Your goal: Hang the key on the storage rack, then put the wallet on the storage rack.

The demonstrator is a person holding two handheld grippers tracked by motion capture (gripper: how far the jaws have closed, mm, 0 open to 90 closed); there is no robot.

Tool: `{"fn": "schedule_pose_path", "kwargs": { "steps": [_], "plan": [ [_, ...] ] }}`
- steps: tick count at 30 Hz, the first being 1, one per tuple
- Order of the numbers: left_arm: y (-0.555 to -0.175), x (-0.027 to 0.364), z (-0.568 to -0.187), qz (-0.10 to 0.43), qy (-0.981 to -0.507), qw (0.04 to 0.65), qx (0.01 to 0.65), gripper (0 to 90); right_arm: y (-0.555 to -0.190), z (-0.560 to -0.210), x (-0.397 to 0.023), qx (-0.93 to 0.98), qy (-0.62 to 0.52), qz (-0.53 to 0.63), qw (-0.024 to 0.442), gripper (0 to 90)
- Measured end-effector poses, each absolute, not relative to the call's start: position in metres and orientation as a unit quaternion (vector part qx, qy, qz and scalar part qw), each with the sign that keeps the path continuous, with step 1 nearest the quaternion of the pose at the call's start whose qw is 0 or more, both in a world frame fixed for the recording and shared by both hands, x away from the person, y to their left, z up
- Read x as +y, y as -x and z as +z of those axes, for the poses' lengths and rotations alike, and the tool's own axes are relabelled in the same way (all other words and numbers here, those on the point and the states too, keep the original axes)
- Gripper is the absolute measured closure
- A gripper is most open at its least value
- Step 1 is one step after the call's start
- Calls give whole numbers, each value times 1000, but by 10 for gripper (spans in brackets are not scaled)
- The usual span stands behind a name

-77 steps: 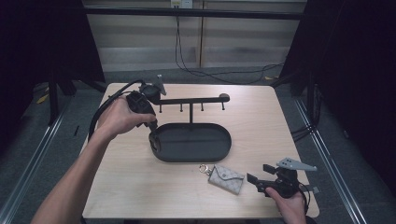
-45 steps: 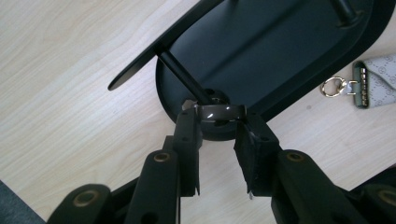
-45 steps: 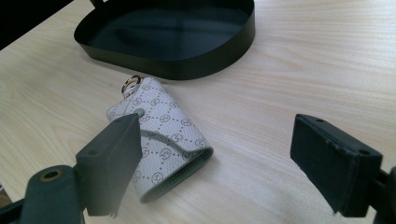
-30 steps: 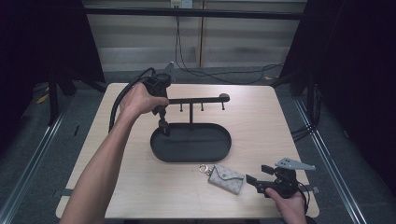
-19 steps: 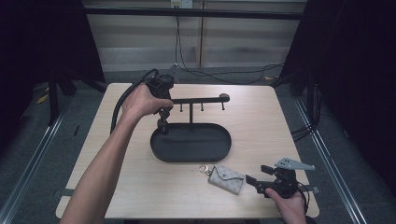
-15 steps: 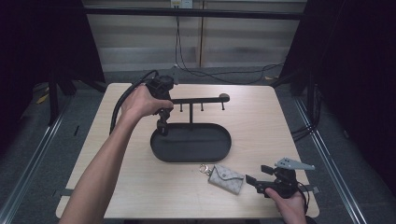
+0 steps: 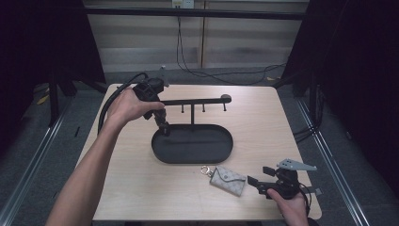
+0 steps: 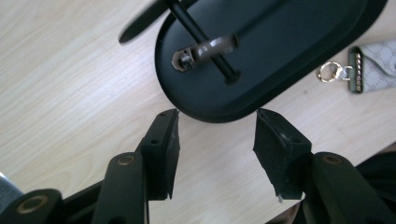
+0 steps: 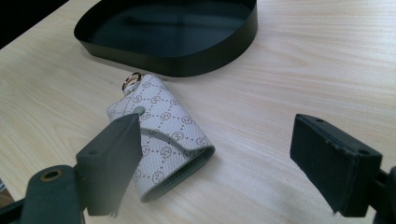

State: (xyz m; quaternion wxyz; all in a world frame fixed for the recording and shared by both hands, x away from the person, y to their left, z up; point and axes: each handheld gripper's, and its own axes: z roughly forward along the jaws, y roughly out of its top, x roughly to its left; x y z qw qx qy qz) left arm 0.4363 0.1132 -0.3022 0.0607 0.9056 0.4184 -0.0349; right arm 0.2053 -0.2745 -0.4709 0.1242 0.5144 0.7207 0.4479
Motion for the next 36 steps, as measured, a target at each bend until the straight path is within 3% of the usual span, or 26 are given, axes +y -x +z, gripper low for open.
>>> {"fn": "schedule_pose_path", "kwargs": {
  "steps": [6, 17, 24, 30, 36],
  "plan": [
    [-426, 119, -303, -42, -906, 62, 416, 506, -205, -471, -274, 721, -515, 447, 125, 164],
    [-410, 131, -311, -24, -912, 71, 402, 353, -206, -471, -274, 720, -517, 446, 123, 164],
    [-392, 137, -313, 5, -912, 92, 399, 305, -206, -471, -274, 721, -517, 444, 124, 164],
    [-380, 145, -326, -3, -912, 114, 395, 292, -206, -471, -274, 722, -516, 443, 124, 164],
    [-370, 157, -334, 5, -908, 154, 388, 211, -206, -471, -274, 721, -517, 444, 124, 164]
  ]
}}
